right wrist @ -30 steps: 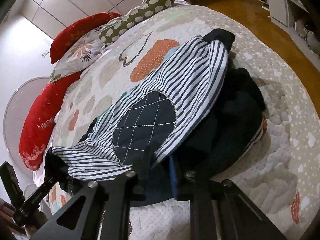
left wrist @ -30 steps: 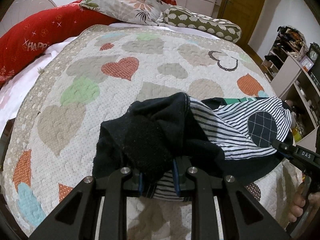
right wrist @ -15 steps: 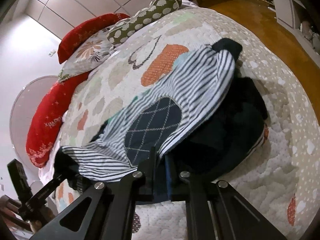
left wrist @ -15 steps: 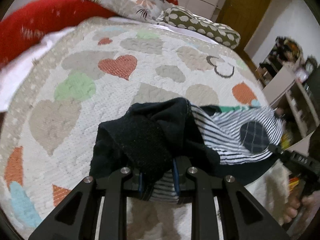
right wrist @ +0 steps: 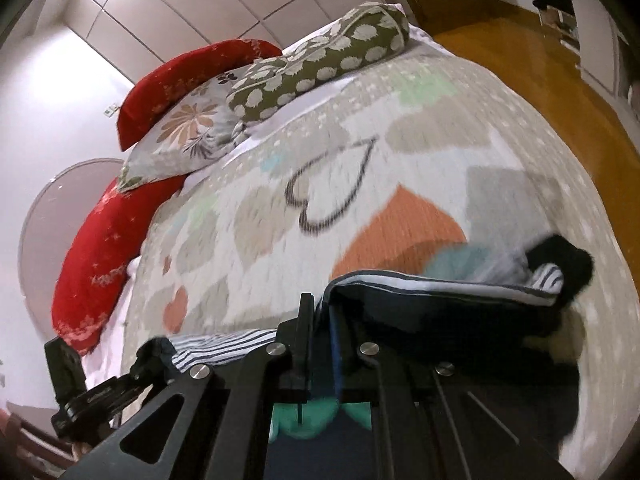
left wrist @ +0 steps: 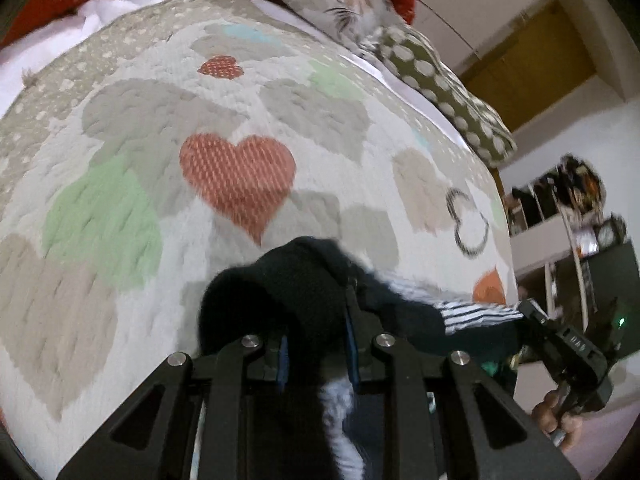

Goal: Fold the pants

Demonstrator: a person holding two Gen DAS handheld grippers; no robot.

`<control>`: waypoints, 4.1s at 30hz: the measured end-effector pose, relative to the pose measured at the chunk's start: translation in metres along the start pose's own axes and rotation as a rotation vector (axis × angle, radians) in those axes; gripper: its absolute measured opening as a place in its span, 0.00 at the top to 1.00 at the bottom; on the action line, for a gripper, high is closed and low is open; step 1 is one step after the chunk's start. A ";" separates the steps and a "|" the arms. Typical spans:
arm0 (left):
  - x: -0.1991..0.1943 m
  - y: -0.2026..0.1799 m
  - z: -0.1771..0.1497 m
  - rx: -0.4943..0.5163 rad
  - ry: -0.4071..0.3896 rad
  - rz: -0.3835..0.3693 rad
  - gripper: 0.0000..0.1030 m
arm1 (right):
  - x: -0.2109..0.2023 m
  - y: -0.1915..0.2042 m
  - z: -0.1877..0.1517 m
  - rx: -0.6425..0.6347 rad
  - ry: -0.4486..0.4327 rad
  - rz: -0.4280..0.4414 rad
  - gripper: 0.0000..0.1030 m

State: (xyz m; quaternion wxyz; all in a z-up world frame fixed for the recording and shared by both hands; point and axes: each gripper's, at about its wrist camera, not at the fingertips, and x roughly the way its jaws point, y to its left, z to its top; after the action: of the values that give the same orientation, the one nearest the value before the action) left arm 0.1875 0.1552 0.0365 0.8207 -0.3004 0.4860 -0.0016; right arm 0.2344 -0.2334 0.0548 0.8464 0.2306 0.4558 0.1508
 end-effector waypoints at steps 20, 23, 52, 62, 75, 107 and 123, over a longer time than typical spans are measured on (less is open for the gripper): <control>-0.057 0.027 -0.036 -0.048 -0.028 -0.187 0.20 | -0.036 -0.044 -0.015 0.003 -0.081 -0.135 0.44; -0.064 0.013 -0.064 0.027 -0.035 -0.156 0.13 | -0.066 -0.061 -0.042 0.001 -0.121 -0.165 0.42; -0.099 0.061 -0.119 0.006 -0.063 0.032 0.93 | -0.084 -0.053 -0.133 -0.053 -0.033 -0.153 0.86; -0.119 0.115 -0.172 -0.127 -0.032 0.018 0.80 | -0.107 -0.060 -0.200 0.007 -0.004 -0.138 0.81; -0.193 0.059 -0.196 0.111 -0.280 0.167 0.30 | -0.133 -0.069 -0.212 -0.005 -0.034 -0.308 0.48; -0.118 0.032 -0.184 0.184 -0.102 0.125 0.30 | -0.024 -0.055 -0.014 0.003 -0.052 -0.174 0.42; -0.110 0.037 -0.191 0.157 -0.054 0.094 0.30 | -0.083 -0.052 -0.016 0.193 -0.092 -0.036 0.77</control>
State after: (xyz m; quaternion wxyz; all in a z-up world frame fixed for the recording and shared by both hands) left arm -0.0338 0.1243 0.0395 0.8538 -0.2119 0.4755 0.0069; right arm 0.1784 -0.3121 0.0785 0.8428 0.3095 0.4329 0.0800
